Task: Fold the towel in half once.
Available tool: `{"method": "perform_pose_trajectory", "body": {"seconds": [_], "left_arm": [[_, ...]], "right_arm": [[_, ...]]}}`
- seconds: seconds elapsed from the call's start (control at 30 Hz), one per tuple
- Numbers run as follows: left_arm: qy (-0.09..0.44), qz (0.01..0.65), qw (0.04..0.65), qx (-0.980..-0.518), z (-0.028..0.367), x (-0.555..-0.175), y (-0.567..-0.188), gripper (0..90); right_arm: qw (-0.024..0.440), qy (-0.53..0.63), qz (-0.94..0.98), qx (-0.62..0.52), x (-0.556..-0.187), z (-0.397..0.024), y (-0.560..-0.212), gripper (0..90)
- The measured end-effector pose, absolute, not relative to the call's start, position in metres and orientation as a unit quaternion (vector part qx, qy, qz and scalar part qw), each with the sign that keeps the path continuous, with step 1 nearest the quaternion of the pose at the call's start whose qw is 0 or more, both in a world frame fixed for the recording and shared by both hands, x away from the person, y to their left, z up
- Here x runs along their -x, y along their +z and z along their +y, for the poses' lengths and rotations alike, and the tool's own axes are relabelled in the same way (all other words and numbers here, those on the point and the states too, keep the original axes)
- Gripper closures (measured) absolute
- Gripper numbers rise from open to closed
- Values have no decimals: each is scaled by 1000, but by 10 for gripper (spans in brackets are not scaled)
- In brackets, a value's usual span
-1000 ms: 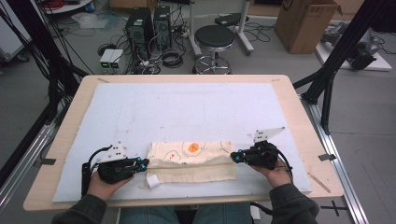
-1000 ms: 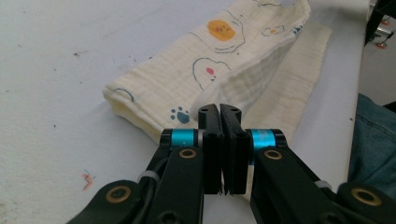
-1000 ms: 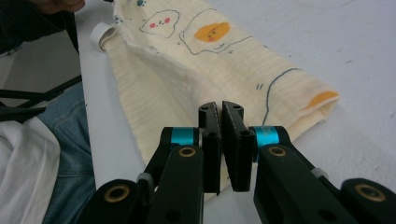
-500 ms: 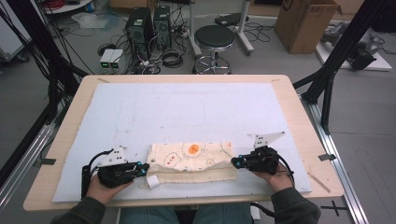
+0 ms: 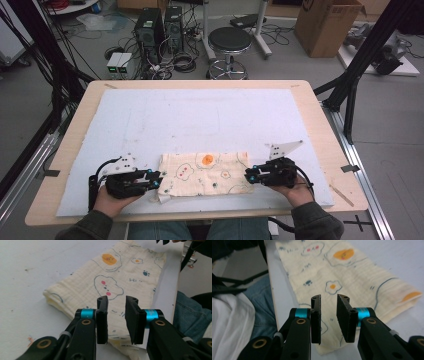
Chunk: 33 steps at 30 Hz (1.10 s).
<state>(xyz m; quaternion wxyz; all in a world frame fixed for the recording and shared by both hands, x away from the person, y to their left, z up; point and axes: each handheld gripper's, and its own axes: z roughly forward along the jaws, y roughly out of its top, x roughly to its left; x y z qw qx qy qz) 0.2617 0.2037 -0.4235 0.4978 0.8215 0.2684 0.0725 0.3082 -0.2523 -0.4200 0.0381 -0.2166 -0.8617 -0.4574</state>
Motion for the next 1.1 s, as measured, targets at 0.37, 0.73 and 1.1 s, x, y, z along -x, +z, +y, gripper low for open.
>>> {"method": "perform_pose_trajectory", "body": {"seconds": [0.37, 0.73, 1.1], "left_arm": [[53, 261, 439, -858, 197, -262, -443, 758], [57, 266, 444, -854, 200, -261, -439, 711], [102, 344, 487, -797, 207, -305, -421, 598]], "right_arm": [[36, -408, -892, 193, -305, -245, -439, 751], [25, -402, -896, 187, -299, -247, -440, 703], [-30, -427, -870, 245, -342, -249, -413, 647]]}}
